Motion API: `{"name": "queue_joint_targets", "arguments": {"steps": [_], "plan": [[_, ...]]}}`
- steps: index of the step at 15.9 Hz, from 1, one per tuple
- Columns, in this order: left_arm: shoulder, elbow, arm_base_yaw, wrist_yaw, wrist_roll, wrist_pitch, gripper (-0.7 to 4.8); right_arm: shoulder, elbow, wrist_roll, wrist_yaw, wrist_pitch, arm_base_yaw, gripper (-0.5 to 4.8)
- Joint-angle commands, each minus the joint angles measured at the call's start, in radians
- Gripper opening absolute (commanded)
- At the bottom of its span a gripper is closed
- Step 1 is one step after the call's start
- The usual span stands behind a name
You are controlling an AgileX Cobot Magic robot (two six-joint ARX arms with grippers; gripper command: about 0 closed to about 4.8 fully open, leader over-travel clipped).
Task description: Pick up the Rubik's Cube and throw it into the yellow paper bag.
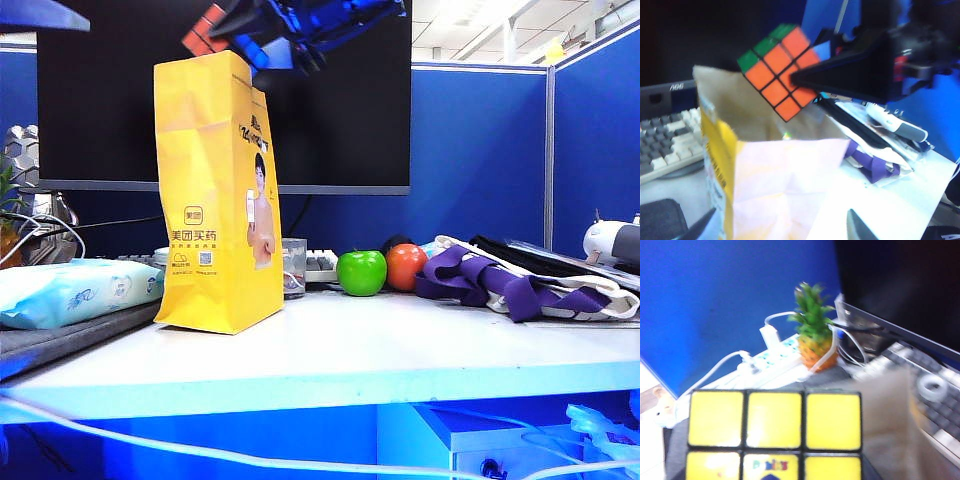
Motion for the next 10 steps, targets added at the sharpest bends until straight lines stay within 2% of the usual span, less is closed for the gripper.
{"name": "queue_joint_targets", "arguments": {"steps": [1, 6, 7, 8, 9, 10], "plan": [[0.01, 0.005, -0.002, 0.0, -0.003, 0.013, 3.35, -0.006, 0.008, -0.008, 0.013, 0.045, 0.025, -0.01], [0.01, 0.005, -0.002, 0.008, -0.024, 0.011, 3.35, -0.005, 0.008, -0.011, 0.035, 0.035, 0.024, -0.01], [0.01, 0.005, -0.002, 0.008, -0.023, 0.011, 3.35, -0.005, 0.008, -0.024, 0.05, 0.033, 0.024, 0.74], [0.01, 0.005, -0.002, 0.008, -0.023, 0.011, 3.35, -0.005, 0.008, -0.026, 0.067, 0.038, 0.024, 2.42], [0.01, 0.005, -0.002, 0.008, -0.023, 0.011, 3.39, -0.006, 0.008, -0.026, 0.101, 0.052, 0.024, 4.79], [0.01, 0.005, -0.002, 0.008, -0.026, 0.011, 3.57, -0.007, 0.011, -0.035, 0.113, 0.056, 0.024, 4.79]]}}
